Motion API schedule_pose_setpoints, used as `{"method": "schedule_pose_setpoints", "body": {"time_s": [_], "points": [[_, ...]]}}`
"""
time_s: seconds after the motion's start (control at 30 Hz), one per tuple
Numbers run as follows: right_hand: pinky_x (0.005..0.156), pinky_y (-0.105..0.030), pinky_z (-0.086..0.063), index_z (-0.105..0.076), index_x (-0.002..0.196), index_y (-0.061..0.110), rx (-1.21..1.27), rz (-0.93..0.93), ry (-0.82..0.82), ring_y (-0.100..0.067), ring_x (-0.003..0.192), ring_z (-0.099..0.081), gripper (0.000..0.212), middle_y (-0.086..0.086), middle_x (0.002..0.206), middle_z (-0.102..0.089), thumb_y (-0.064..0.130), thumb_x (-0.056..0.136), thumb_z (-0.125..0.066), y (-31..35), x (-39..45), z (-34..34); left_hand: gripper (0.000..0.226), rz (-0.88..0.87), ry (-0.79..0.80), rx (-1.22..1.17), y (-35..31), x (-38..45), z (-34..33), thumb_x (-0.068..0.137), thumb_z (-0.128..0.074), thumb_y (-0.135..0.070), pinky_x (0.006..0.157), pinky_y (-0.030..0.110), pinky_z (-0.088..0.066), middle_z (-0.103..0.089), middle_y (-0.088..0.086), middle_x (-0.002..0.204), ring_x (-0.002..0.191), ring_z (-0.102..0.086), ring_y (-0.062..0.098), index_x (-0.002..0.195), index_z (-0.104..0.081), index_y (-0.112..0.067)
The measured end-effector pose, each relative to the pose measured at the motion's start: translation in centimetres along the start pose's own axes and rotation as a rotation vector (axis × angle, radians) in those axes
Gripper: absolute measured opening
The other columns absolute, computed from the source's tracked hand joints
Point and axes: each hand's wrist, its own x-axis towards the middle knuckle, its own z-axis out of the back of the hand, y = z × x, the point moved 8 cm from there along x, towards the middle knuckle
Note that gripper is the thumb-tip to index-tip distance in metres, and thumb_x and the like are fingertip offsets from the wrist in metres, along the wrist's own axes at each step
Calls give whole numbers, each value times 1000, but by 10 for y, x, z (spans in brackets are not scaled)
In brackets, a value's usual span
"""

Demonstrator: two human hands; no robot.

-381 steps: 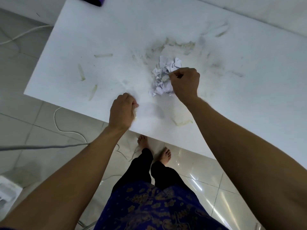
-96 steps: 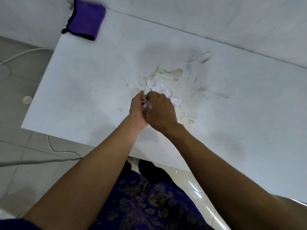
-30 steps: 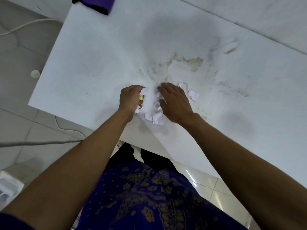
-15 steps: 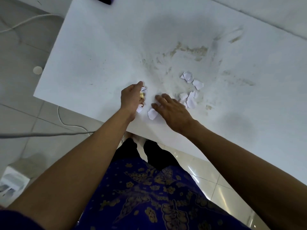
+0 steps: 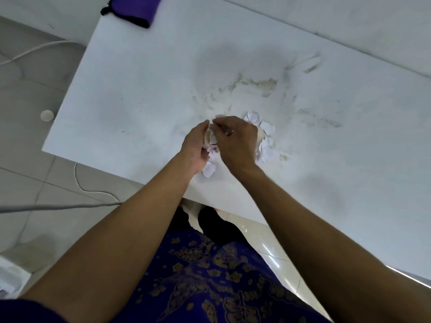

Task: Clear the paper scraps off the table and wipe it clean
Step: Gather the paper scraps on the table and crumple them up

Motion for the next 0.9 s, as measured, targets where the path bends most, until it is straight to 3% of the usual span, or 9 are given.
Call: {"method": "schedule_pose_setpoints", "body": {"time_s": [0.13, 0.27, 0.33, 0.4, 0.47, 0.57, 0.7, 0.83, 0.9], "points": [[73, -25, -53, -77, 87, 16, 71, -76, -45, -9, 74, -67, 13, 5, 78, -75, 12, 89, -65, -4, -10, -8, 42, 55, 124, -95, -3, -7, -20, 102, -47, -28, 44, 19, -43, -58, -3, 54, 46, -57, 10, 66, -64, -18], [77, -27, -47, -73, 100, 10, -97, 80, -10, -15, 69, -57, 28, -1, 70, -70, 8, 97, -46, 4, -19, -15, 63, 57, 151, 26, -5, -11, -24, 105, -43, -25, 30, 18, -26, -36, -3, 37, 29, -30, 9, 43, -47, -19], [95, -31, -46, -62, 121, 14, -92, 50, 91, -11, 81, -59, 37, 0, 81, -71, 7, 96, -37, -7, -21, -22, 64, 70, 134, 54, -4, -6, -22, 105, -41, -25, 29, 19, -25, -36, -3, 36, 27, -30, 9, 42, -47, -19], [84, -32, -52, -50, 131, 18, -56, -29, 142, -17, 91, -63, 40, -2, 90, -70, 10, 94, -39, -22, -17, -25, 59, 96, 112, 56, -1, 0, -22, 105, -40, -26, 28, 18, -24, -36, -4, 38, 27, -28, 9, 47, -49, -19], [74, -28, -51, -59, 119, 13, -48, -6, 81, -14, 85, -62, 29, -2, 82, -69, 5, 94, -45, -24, -12, -17, 57, 86, 101, 60, 0, 4, -25, 104, -44, -27, 30, 18, -23, -38, -6, 38, 26, -28, 8, 47, -55, -21], [76, -21, -45, -76, 87, 7, -1, 79, -91, -8, 83, -54, 21, 0, 77, -69, -6, 84, -60, -23, -5, 3, 41, 61, 32, 128, 0, 6, -29, 100, -52, -30, 36, 14, -31, -52, -2, 45, 31, -45, 11, 63, -62, -18], [81, -30, -45, -79, 91, 18, -135, 90, -127, -19, 98, -53, 22, 1, 95, -63, 3, 81, -67, -32, 0, 8, 20, -39, -67, 315, -10, 8, -35, 91, -62, -27, 46, 21, -31, -53, 1, 62, 49, -44, 17, 76, -59, -15], [77, -19, -48, -77, 103, 14, -97, 156, -172, -18, 94, -62, 26, -2, 97, -64, 6, 82, -66, -37, -3, 30, 19, -101, -75, 394, -20, 8, -47, 88, -61, -21, 50, 23, -37, -56, 3, 60, 49, -47, 19, 72, -59, -13], [80, -29, -53, -76, 105, 14, -123, 116, -204, -20, 99, -63, 33, -3, 104, -66, 2, 78, -61, -52, 4, 44, 21, -102, -92, 432, -23, 10, -43, 85, -60, -20, 50, 24, -38, -57, 6, 60, 44, -47, 22, 67, -61, -10]]}}
